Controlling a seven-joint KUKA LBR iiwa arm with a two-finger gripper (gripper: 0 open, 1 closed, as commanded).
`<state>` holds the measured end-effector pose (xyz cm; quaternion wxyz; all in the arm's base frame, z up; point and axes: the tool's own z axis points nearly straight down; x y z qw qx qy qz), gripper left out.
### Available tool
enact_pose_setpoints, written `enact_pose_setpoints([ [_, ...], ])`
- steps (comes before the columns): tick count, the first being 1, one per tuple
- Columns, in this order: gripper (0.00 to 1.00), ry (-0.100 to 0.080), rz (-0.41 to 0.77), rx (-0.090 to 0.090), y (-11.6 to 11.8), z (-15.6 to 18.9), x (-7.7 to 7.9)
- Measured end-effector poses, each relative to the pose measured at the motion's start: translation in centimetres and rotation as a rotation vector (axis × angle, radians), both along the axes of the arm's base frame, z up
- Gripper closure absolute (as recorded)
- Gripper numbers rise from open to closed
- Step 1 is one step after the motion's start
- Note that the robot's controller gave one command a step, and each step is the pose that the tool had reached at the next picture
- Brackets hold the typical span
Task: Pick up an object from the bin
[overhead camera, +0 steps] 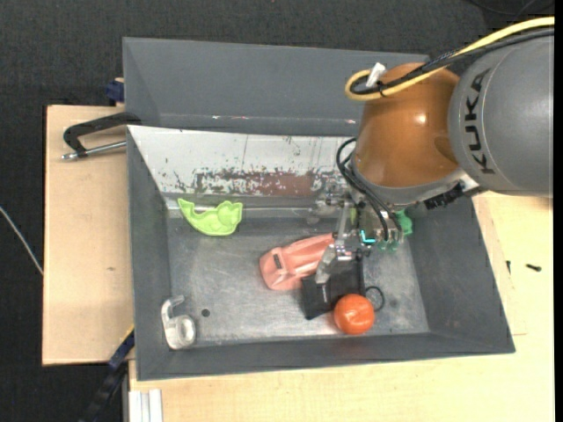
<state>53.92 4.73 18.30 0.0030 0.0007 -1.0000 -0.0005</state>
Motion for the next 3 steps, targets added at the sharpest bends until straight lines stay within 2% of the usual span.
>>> enact_pose_setpoints([
  [1, 0.00, -0.008, -0.001, 0.001, 0.0, 0.4, 0.2],
  [2, 1.00, 0.036, -0.126, 0.007, -3.1, -9.1, 2.6],
  [3, 1.00, 0.036, -0.126, 0.007, -3.1, -9.1, 2.6],
])
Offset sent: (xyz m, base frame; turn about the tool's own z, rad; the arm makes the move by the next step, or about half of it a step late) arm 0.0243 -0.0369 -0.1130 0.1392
